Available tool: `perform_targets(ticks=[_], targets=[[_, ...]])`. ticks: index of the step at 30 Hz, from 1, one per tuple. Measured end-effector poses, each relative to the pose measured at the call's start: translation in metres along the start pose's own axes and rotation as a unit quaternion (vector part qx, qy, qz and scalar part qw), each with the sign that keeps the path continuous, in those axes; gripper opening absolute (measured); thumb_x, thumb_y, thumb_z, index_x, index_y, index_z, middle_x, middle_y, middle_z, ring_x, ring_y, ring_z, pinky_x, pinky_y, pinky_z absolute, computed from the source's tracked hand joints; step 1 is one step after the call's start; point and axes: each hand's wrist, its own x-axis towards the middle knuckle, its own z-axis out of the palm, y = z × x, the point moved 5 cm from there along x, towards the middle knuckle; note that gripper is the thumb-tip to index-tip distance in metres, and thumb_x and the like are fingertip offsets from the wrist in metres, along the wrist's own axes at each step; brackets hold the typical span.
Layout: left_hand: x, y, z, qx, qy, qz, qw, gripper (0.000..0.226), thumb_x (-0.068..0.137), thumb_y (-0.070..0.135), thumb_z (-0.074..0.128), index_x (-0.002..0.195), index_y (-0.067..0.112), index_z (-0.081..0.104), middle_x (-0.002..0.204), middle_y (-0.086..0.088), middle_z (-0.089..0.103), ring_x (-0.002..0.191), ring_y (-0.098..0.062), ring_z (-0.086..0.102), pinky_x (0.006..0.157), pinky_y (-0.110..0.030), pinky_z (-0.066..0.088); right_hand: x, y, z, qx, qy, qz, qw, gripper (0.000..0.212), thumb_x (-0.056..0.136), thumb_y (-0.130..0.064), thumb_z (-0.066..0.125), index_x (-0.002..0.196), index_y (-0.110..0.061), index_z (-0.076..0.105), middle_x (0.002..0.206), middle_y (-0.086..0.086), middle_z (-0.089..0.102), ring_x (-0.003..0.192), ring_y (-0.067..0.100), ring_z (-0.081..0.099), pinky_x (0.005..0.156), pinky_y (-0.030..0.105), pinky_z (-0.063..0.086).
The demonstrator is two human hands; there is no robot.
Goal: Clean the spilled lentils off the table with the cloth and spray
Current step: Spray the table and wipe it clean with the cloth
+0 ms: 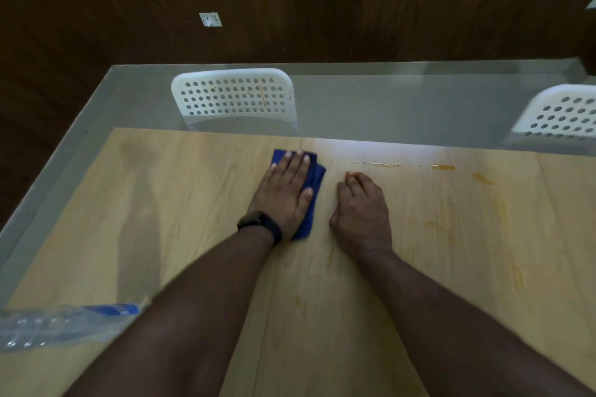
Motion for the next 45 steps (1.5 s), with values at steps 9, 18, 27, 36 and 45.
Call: perform_targets(ticks=[9,18,27,36,45], targets=[[0.047,0.027,0.004,0.025,0.008,0.006,1.000,0.070,0.102,0.047,0.006,0.167,0.019,-0.003,0.175,0.000,-0.005,0.161,-0.019,-0.006,0.130,-0.042,0.002,0.002,0.004,0.005,0.026,0.032,-0.004,0.999,0.039,0.092,-0.017,0.061,0.127,-0.003,0.070,0.134,0.017,0.067,0.134,0.033,0.053,0.116,0.045,0.040],[-0.086,0.042,0.015,-0.020,-0.029,-0.007,0.999,0.069,0.102,0.049,0.001,0.163,0.023,-0.018,0.171,0.004,-0.025,0.157,-0.013,-0.024,0.130,-0.042,-0.002,-0.064,0.029,-0.022,0.115,-0.034,0.025,0.992,0.047,0.100,-0.018,0.055,0.146,-0.009,0.057,0.157,0.008,0.050,0.151,0.022,0.035,0.124,0.034,0.027],[0.029,0.036,-0.005,0.001,0.006,-0.020,1.000,0.067,0.107,0.045,0.015,0.167,0.018,-0.002,0.175,-0.001,-0.003,0.161,-0.019,-0.005,0.130,-0.042,0.002,-0.077,0.039,-0.001,0.057,-0.065,0.014,0.996,0.058,0.112,-0.040,0.023,0.166,-0.021,0.021,0.175,-0.004,0.013,0.161,0.011,0.000,0.131,0.034,0.008],[-0.024,0.075,0.010,0.010,-0.035,0.055,0.998,0.068,0.106,0.047,0.008,0.165,0.020,-0.013,0.173,0.001,-0.017,0.159,-0.016,-0.018,0.130,-0.042,-0.003,-0.077,0.040,-0.002,0.066,-0.069,0.015,0.995,0.057,0.113,-0.036,0.028,0.166,-0.017,0.022,0.174,-0.001,0.016,0.160,0.009,0.003,0.131,0.034,0.010],[0.031,0.036,0.000,0.017,0.006,-0.006,1.000,0.067,0.108,0.044,0.017,0.167,0.018,-0.003,0.175,-0.001,-0.003,0.161,-0.019,-0.006,0.130,-0.041,0.000,-0.077,0.040,-0.001,0.059,-0.061,0.022,0.996,0.057,0.113,-0.037,0.026,0.166,-0.018,0.022,0.174,-0.001,0.017,0.161,0.013,0.005,0.130,0.031,0.007]])
